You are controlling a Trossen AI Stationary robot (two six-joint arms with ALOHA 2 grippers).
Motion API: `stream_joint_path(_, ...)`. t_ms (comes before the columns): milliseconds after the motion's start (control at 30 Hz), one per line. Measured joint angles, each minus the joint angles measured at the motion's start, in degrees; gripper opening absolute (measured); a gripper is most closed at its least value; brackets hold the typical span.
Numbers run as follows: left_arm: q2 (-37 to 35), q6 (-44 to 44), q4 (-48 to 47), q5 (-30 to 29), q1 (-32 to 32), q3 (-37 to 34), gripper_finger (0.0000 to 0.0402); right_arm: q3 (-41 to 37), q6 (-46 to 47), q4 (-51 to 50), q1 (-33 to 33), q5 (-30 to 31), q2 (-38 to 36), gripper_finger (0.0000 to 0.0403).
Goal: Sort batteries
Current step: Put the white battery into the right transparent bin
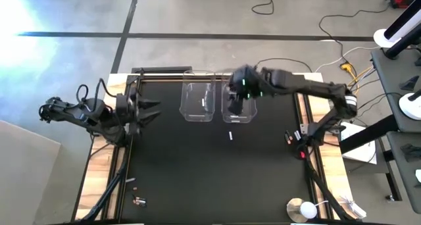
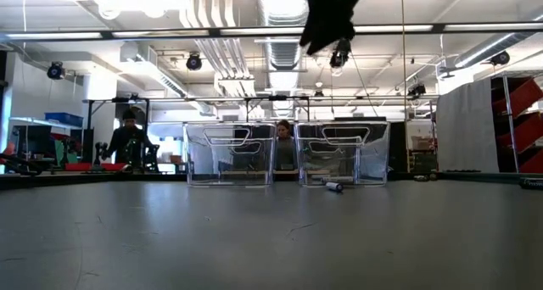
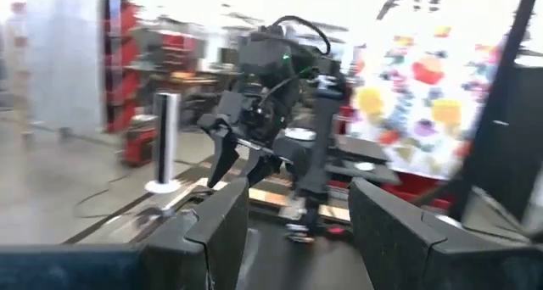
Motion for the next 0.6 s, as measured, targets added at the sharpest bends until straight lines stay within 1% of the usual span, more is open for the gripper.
stream_joint_path(133,-0.6,-0.3,-0.8,3.8,0.0,0.0,0.0182,-1.3,11.4,-0.1,12.3,12.8,0.2,0.0218)
stream_joint_path(233,-1.6,-0.8,-0.9,5.8,0.0,0.0,0.0182,-2.3,19.3,0.5,20.3,18.4,1.6,0.0232)
stream_joint_path(300,-2.4,-0.7,-1.2,6.0,0.0,0.0,0.0182,-3.3,23.1,2.3,24.9,22.2,3.2,0.0241)
stream_joint_path(367,-3.3,0.0,-2.9,5.7,0.0,0.0,0.0182,-4.3,27.9,4.7,27.6,25.0,5.6,0.0248)
stream_joint_path(467,-4.0,0.0,-4.7,2.8,0.0,0.0,0.0182,-5.4,33.6,8.5,29.4,25.8,9.6,0.0258)
stream_joint_path(533,-4.4,-0.5,-5.6,2.4,0.0,0.0,0.0182,-6.4,35.4,12.5,30.1,26.5,12.2,0.0263)
stream_joint_path(600,-4.7,-2.0,-6.5,2.5,0.0,0.0,0.0182,-7.3,35.7,17.4,31.1,29.6,15.1,0.027)
